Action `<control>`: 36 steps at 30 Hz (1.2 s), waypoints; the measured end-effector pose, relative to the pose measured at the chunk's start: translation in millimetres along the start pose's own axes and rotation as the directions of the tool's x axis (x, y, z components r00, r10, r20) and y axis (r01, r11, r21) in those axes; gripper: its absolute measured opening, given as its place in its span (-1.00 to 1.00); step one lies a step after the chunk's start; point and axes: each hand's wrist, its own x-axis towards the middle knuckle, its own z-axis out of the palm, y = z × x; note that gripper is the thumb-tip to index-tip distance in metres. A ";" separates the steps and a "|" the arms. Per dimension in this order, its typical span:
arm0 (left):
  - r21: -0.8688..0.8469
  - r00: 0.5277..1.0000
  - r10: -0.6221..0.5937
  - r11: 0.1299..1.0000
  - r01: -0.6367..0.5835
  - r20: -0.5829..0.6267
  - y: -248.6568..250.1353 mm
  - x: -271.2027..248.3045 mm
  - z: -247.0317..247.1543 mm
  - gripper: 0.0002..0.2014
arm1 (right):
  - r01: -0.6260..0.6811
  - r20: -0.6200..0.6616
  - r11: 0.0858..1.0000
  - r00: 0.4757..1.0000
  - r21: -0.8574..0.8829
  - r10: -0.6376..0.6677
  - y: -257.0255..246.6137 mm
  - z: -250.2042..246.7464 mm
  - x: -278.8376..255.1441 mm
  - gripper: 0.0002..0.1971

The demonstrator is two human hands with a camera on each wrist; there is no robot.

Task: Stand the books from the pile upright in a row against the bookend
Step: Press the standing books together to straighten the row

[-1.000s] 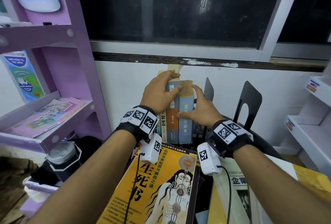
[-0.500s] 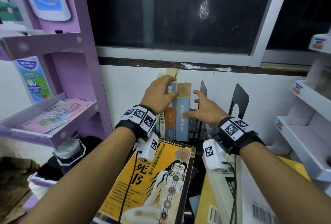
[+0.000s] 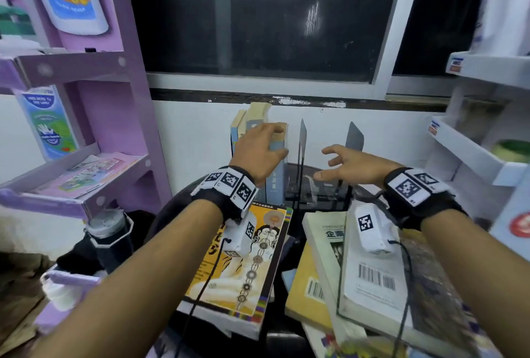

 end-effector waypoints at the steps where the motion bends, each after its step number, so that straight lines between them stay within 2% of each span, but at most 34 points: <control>1: -0.006 0.999 -0.007 1.000 0.007 0.041 3.4 -1.8 2.4 -0.54 | -0.015 0.016 1.000 1.000 -0.010 0.015 4.4 -2.1 -4.0 -0.17; 3: -0.017 0.988 -0.034 0.999 0.037 0.154 15.4 -6.1 8.3 -0.52 | -0.047 0.044 0.998 0.998 -0.035 0.049 15.7 -7.9 -15.6 -0.16; 7: -0.053 0.928 -0.073 0.994 0.099 0.365 38.5 -10.2 25.9 -0.46 | -0.125 0.064 0.990 0.990 -0.064 0.129 41.6 -22.5 -33.8 -0.17; 12: -0.148 0.821 -0.071 0.971 0.187 0.566 63.2 -10.8 53.7 -0.39 | -0.226 0.079 0.968 0.969 -0.112 0.236 71.2 -35.4 -51.9 -0.17; 17: -0.107 0.694 -0.073 0.971 0.213 0.716 83.5 -12.0 77.9 -0.36 | -0.290 0.097 0.943 0.946 -0.164 0.308 98.5 -37.5 -66.3 -0.17; 19: -0.044 0.641 -0.095 0.979 0.197 0.762 92.1 -15.0 83.2 -0.34 | -0.312 0.120 0.936 0.935 -0.162 0.333 108.1 -35.7 -70.7 -0.17; 22: 0.052 0.589 -0.133 0.987 0.154 0.797 95.4 -16.1 92.1 -0.30 | -0.332 0.151 0.932 0.923 -0.149 0.353 118.7 -30.6 -73.8 -0.16; 25: 0.067 0.591 -0.134 0.989 0.135 0.795 97.6 -17.0 94.1 -0.27 | -0.343 0.184 0.933 0.916 -0.108 0.357 124.9 -25.4 -73.5 -0.22; 29: 0.049 0.542 -0.109 0.991 0.125 0.833 96.9 -16.9 96.2 -0.38 | -0.348 0.193 0.936 0.916 -0.056 0.352 128.4 -22.8 -72.4 -0.30; 32: 0.032 0.539 -0.095 0.992 0.125 0.837 96.9 -16.5 100.1 -0.32 | -0.351 0.214 0.936 0.914 -0.007 0.344 128.9 -22.4 -73.9 -0.38; 36: -0.033 0.502 -0.037 0.991 0.131 0.864 104.0 -18.5 101.0 -0.55 | -0.326 0.178 0.943 0.933 0.060 0.312 133.3 -19.6 -73.1 -0.43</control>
